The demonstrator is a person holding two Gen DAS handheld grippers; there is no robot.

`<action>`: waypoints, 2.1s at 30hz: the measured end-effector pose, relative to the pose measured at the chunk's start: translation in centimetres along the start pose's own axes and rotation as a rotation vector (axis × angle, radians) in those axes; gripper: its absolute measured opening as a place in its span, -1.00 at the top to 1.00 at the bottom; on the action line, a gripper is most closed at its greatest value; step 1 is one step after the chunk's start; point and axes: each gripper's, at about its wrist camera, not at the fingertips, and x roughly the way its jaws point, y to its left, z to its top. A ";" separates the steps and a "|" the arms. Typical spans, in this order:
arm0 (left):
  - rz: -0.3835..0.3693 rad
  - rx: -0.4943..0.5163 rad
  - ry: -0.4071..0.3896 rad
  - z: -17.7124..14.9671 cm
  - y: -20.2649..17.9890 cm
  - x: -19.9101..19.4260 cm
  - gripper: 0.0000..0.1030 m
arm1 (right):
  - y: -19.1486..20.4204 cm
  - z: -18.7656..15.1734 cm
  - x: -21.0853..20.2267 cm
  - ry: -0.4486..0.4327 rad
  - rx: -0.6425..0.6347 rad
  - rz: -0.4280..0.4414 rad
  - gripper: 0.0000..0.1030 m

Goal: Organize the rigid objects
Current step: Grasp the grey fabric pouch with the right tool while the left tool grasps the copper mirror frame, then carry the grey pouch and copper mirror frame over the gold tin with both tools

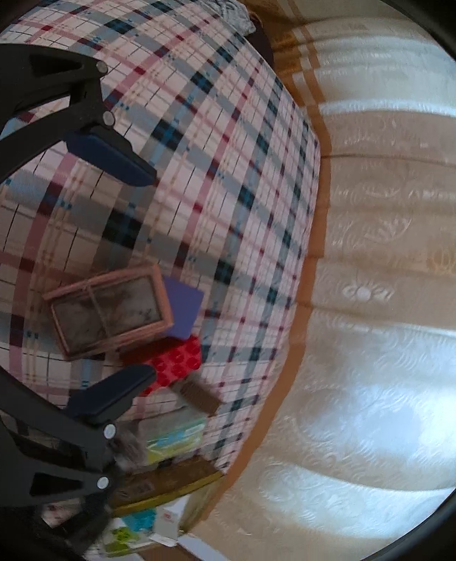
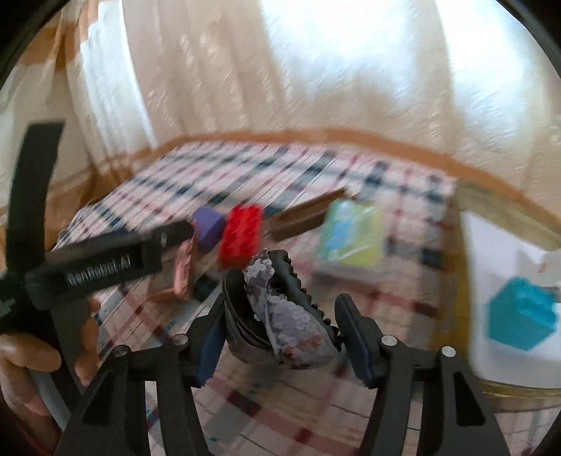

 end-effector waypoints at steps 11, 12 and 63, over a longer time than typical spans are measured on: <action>-0.070 0.038 0.109 -0.7 -0.8 1.6 -0.55 | -0.6 -0.1 -2.2 -0.099 0.006 -0.039 -0.22; -0.063 0.043 0.109 -0.8 -0.9 1.6 -0.49 | -0.4 -0.1 -2.4 -0.108 -0.002 -0.042 -0.22; 0.006 0.054 -0.336 -1.1 -4.5 -5.0 0.12 | -4.9 -1.1 -8.8 -0.368 0.007 -0.237 -0.22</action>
